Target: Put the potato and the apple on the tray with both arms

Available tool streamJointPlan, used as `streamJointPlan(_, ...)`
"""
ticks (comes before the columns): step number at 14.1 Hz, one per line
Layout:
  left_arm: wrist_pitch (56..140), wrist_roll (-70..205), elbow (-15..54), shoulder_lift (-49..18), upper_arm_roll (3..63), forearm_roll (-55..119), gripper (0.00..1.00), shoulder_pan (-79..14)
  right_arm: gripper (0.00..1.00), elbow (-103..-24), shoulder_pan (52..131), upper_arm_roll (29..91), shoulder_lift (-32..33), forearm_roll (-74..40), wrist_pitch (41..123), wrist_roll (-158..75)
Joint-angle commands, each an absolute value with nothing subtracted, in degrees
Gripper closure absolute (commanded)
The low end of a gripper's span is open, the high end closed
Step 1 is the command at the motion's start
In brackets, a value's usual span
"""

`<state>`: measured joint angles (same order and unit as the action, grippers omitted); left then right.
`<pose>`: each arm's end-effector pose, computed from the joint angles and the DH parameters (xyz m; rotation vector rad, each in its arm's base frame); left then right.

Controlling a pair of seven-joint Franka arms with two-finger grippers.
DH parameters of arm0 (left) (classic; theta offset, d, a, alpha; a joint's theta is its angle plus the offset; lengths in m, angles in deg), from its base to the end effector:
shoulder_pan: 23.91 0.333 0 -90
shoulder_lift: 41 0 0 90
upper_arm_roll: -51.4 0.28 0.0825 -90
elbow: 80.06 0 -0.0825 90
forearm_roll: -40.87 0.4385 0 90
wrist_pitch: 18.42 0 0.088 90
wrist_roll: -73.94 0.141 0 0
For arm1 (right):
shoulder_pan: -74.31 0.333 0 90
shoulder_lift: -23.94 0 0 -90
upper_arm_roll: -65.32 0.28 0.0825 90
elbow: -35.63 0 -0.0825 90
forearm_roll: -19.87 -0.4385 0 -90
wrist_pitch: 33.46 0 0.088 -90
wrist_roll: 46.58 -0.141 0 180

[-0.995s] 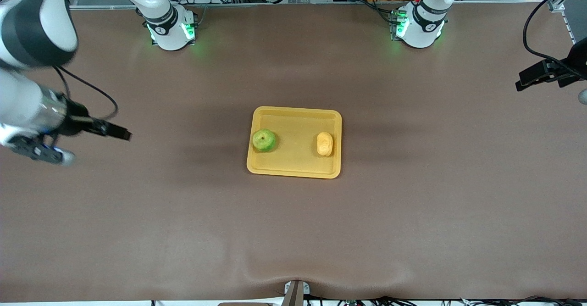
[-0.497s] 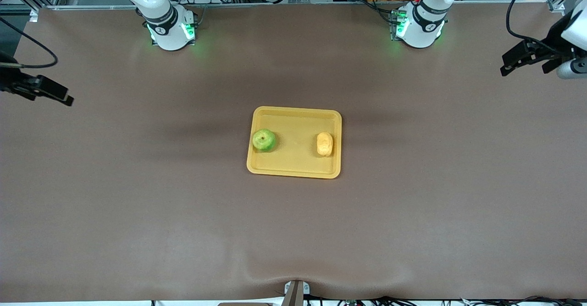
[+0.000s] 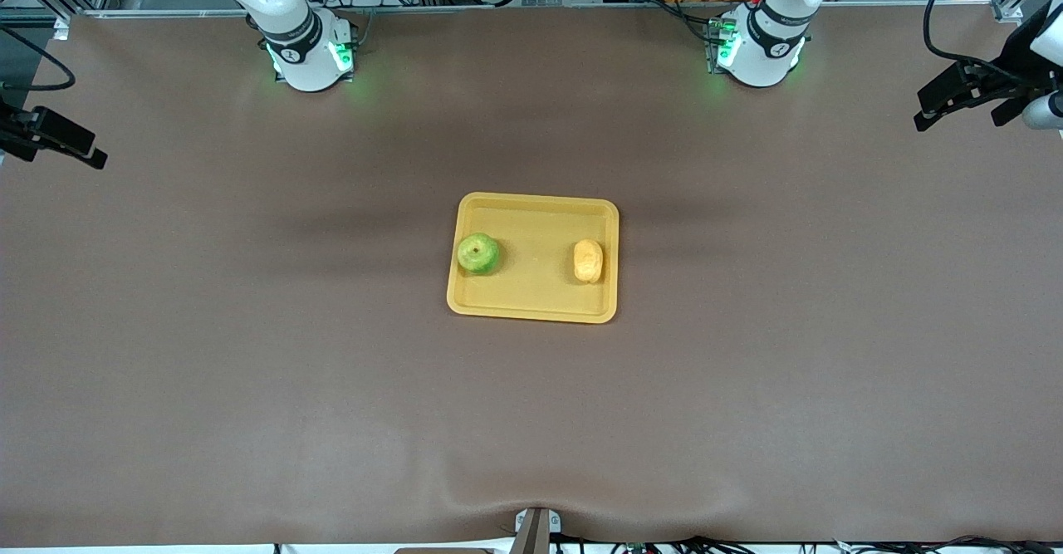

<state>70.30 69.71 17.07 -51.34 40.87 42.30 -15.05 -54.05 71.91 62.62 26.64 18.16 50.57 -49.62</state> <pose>0.5572 -0.0195 0.5906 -3.0841 -0.0741 -0.0518 0.5814 -0.0479 0.5768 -3.1001 0.2168 0.0792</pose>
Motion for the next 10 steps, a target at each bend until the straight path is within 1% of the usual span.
streamJointPlan(1,68.94,70.33,14.78,-50.15,40.94,41.31,0.0,-14.77,0.0,-55.34,71.59,63.39,28.07,19.34,49.6,-49.57)
streamJointPlan(10,66.74,65.68,14.86,-49.88,40.76,41.13,0.0,-14.95,0.0,-55.43,71.41,63.74,27.63,19.26,48.98,-48.78)
